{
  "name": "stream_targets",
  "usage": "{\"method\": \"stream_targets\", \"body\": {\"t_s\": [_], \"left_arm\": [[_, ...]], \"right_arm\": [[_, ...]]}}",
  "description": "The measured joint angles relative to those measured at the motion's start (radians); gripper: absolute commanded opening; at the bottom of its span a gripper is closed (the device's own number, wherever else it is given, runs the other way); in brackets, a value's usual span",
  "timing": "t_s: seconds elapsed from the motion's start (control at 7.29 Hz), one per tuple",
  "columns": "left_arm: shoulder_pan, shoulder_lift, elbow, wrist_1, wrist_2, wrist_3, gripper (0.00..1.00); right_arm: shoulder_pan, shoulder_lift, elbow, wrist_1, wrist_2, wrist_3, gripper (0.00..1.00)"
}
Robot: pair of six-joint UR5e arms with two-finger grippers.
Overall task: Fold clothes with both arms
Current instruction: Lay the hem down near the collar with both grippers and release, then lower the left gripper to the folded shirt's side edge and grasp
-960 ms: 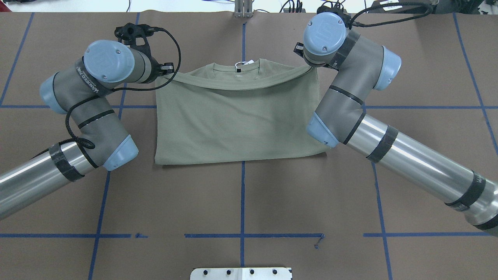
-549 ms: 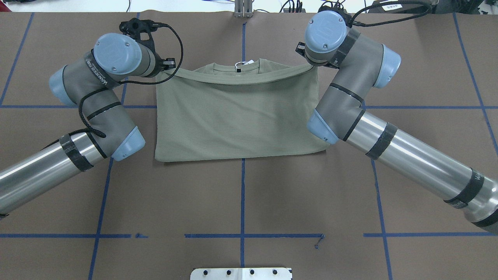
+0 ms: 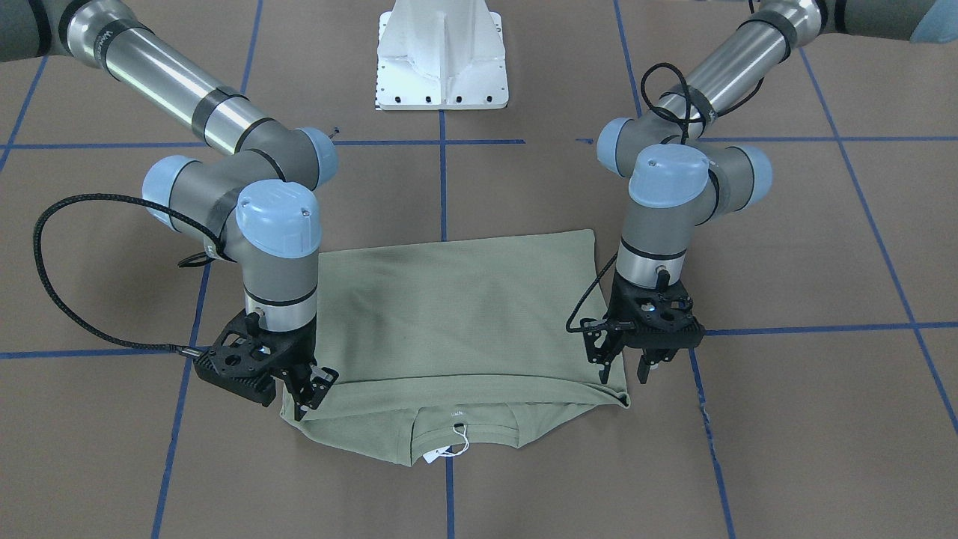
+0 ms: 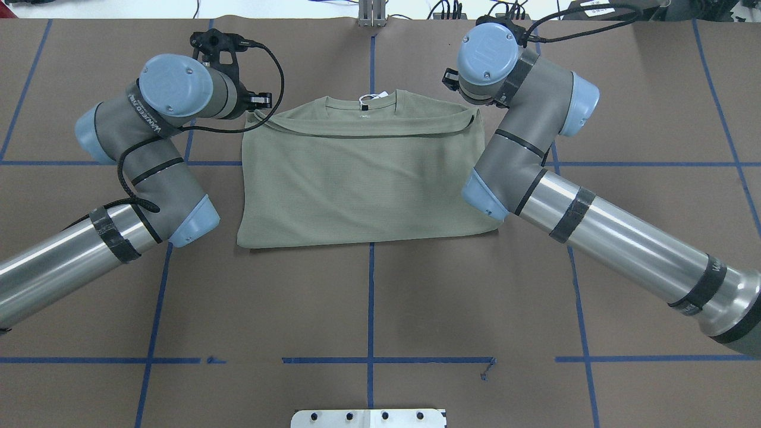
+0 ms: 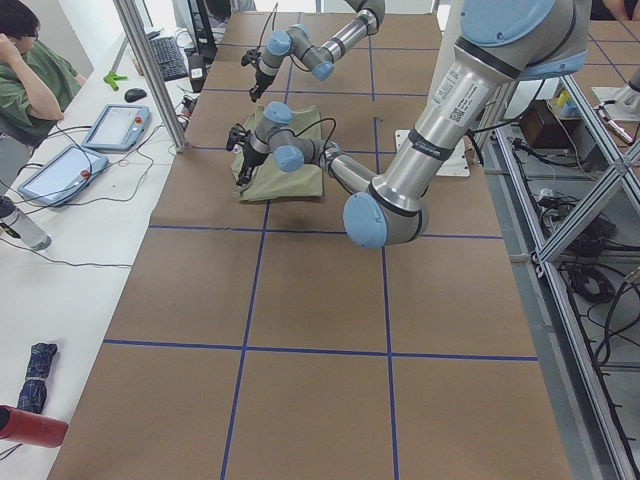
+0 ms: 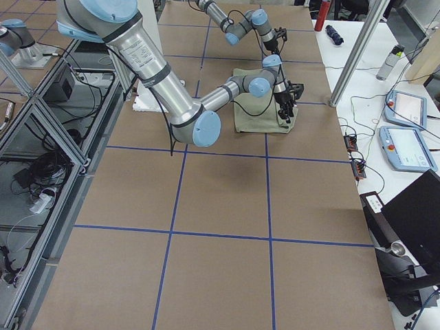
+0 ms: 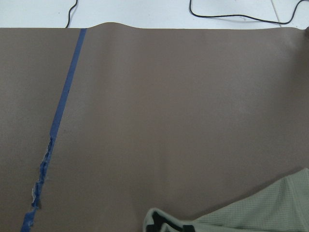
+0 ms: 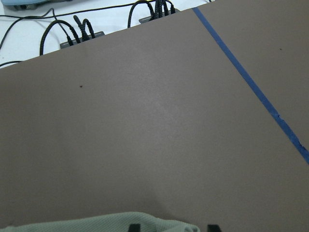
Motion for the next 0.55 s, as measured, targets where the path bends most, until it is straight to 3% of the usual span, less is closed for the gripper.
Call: {"method": "stream_targets", "body": {"t_s": [0.41, 0.55], "left_arm": [[0.017, 0.193, -0.226, -0.091, -0.105, -0.011, 0.96], [0.048, 0.265, -0.283, -0.138, -0.122, -0.090, 0.82]], "right_arm": [[0.021, -0.077, 0.144, 0.003, 0.095, -0.108, 1.00], [0.021, -0.092, 0.169, 0.002, 0.101, -0.114, 1.00]]}}
